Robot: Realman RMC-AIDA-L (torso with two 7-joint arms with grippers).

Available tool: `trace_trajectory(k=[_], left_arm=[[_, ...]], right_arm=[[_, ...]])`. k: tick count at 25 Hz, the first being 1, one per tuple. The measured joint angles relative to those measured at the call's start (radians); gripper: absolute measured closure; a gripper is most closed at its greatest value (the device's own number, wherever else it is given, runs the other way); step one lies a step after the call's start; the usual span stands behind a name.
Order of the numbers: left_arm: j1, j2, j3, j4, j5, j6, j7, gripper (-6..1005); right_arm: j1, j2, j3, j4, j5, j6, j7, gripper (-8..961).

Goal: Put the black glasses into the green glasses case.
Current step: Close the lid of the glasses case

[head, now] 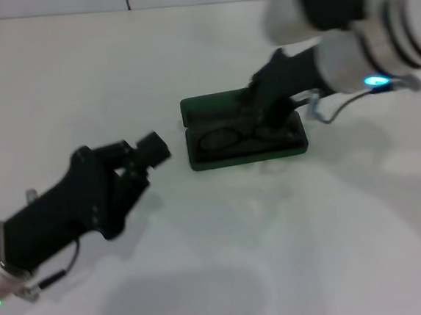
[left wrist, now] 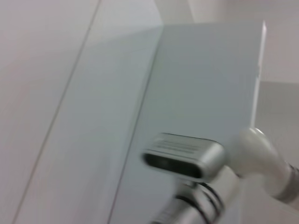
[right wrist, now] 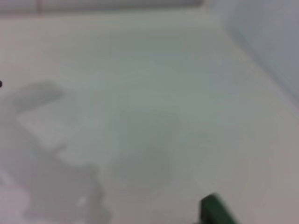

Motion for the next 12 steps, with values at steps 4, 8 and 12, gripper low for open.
trace_trajectory(k=[4, 8, 12], left_arm=[[-0.034, 0.024, -0.058, 0.023, 0.000, -0.018, -0.021, 909], [-0.111, 0.064, -0.071, 0.080, 0.007, -0.117, -0.092, 908], [-0.177, 0.142, -0.070, 0.147, 0.048, -0.240, -0.242, 908]], right_arm=[[-0.211, -0.005, 0.068, -0.180, 0.118, 0.052, -0.024, 727], [-0.412, -0.005, 0.171, -0.260, 0.390, 0.066, -0.207, 723], [-0.457, -0.011, 0.273, -0.139, 0.660, -0.009, -0.439, 720]])
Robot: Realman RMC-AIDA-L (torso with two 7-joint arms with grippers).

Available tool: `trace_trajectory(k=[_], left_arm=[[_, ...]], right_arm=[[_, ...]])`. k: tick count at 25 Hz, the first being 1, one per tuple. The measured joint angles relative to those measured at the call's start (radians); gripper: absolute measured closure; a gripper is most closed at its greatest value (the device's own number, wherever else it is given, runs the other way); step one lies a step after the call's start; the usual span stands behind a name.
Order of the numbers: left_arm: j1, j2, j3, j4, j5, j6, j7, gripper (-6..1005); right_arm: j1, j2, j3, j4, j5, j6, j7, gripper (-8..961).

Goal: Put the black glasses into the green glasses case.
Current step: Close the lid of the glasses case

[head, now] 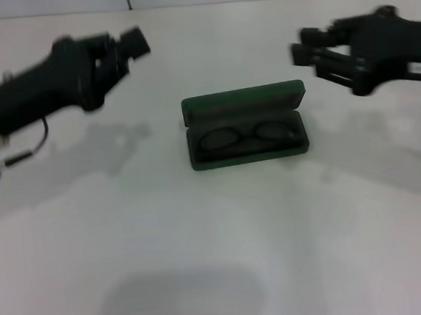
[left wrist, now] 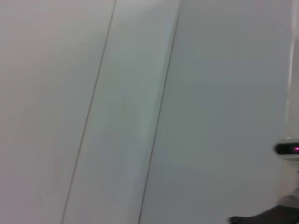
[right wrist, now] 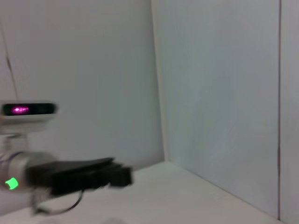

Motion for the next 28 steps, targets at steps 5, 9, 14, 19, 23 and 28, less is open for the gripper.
trace_trajectory(k=[5, 9, 14, 19, 23, 28], left_arm=[[-0.167, 0.062, -0.001, 0.075, 0.186, -0.170, -0.213, 881], [-0.247, 0.059, -0.002, 0.161, 0.353, -0.315, -0.309, 827], [-0.352, 0.024, -0.002, 0.155, 0.514, -0.436, -0.421, 760], [-0.398, -0.031, -0.002, 0.149, 0.641, -0.483, -0.487, 768], [-0.414, -0.067, -0.002, 0.144, 0.712, -0.527, -0.527, 774], [-0.407, -0.089, -0.002, 0.144, 0.723, -0.555, -0.528, 776]], right_arm=[[-0.030, 0.002, 0.232, 0.191, 0.102, -0.247, -0.168, 715], [-0.014, 0.001, 0.417, 0.365, 0.130, -0.378, -0.209, 712], [-0.001, 0.000, 0.537, 0.522, 0.140, -0.429, -0.254, 707], [0.003, -0.002, 0.574, 0.616, 0.132, -0.435, -0.273, 703], [0.010, -0.003, 0.577, 0.649, 0.132, -0.435, -0.290, 699], [0.016, -0.003, 0.579, 0.679, 0.133, -0.435, -0.302, 695]])
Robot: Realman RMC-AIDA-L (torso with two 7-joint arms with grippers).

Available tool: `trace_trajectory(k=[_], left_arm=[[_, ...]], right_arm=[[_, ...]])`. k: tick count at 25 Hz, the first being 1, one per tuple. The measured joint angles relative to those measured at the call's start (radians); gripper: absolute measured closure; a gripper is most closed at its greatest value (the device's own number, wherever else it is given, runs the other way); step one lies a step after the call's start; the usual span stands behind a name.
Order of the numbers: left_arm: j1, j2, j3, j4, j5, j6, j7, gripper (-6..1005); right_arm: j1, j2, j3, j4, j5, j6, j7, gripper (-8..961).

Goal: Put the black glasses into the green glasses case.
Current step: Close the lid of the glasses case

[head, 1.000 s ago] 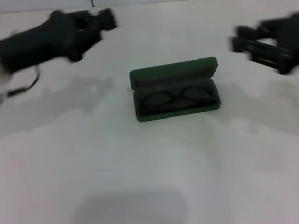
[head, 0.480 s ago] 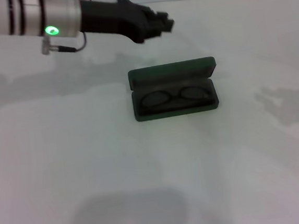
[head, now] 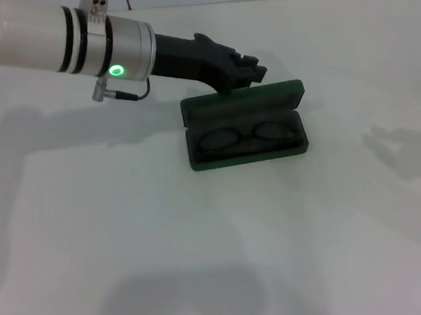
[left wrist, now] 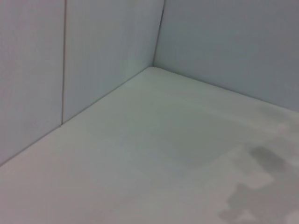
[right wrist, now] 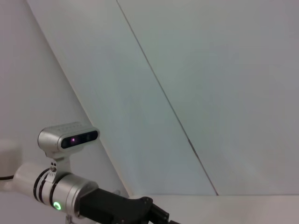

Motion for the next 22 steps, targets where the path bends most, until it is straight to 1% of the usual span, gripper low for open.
trace_trajectory(k=[6, 9, 18, 22], left_arm=[[0.016, -0.024, 0.001, -0.003, 0.011, -0.058, 0.005, 777], [0.018, -0.031, 0.001, -0.010, 0.020, -0.079, 0.005, 778], [0.028, -0.032, 0.006, -0.015, 0.046, -0.087, -0.003, 779], [0.028, -0.031, 0.009, -0.015, 0.068, -0.064, -0.021, 780]], right_arm=[[0.000, 0.000, 0.002, 0.005, 0.001, -0.013, -0.001, 690], [-0.001, 0.000, 0.002, 0.006, 0.001, -0.022, -0.001, 687], [0.000, 0.000, 0.002, 0.030, 0.001, -0.040, -0.006, 679], [0.008, 0.000, 0.000, 0.031, 0.000, -0.048, -0.005, 676]])
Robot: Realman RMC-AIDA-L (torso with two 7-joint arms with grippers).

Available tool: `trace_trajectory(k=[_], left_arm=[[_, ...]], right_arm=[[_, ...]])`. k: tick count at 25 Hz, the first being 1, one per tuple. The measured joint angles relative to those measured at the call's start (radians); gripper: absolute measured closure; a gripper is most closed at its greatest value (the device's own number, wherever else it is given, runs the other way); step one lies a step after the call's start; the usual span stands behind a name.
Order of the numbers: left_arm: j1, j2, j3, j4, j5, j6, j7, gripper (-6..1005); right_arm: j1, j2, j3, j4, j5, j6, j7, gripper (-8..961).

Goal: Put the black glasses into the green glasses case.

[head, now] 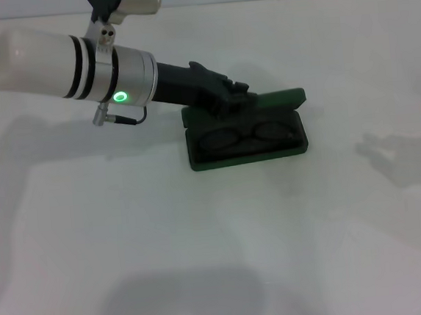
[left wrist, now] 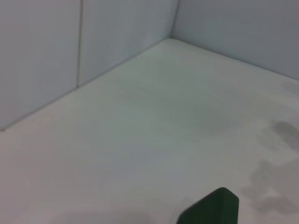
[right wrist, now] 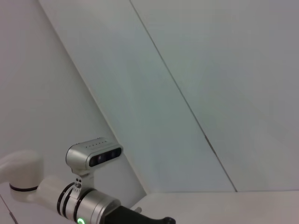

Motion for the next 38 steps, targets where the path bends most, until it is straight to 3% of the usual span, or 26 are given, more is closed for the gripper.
trace_trajectory(k=[8, 21, 26, 29, 32, 34, 35, 38], left_arm=[[0.003, -0.003, 0.002, -0.001, 0.027, 0.072, -0.002, 781], [0.034, -0.036, 0.001, 0.025, 0.088, 0.138, 0.026, 769], [0.126, -0.040, -0.039, 0.220, 0.024, 0.301, 0.042, 763], [0.178, -0.035, -0.087, 0.312, -0.082, 0.449, 0.010, 760], [0.241, -0.008, -0.185, 0.328, -0.207, 0.645, -0.014, 756], [0.342, -0.003, -0.279, 0.327, -0.337, 0.828, 0.106, 754], [0.342, -0.003, -0.279, 0.327, -0.337, 0.828, 0.106, 724], [0.447, -0.008, -0.286, 0.356, -0.382, 0.896, 0.247, 633]], right_arm=[[0.003, 0.000, -0.002, 0.002, 0.000, 0.005, 0.000, 669], [0.013, 0.000, -0.001, 0.010, 0.000, 0.004, 0.000, 657], [0.006, -0.012, 0.001, 0.013, 0.000, -0.029, -0.010, 653], [0.010, -0.024, 0.001, 0.022, -0.001, -0.108, -0.057, 650], [0.035, -0.015, -0.001, 0.045, -0.004, -0.207, -0.150, 647], [0.043, -0.002, -0.005, 0.045, 0.004, -0.262, -0.216, 646], [0.046, 0.003, -0.007, 0.044, 0.010, -0.279, -0.234, 645], [0.066, 0.009, -0.020, 0.059, 0.040, -0.308, -0.252, 642]])
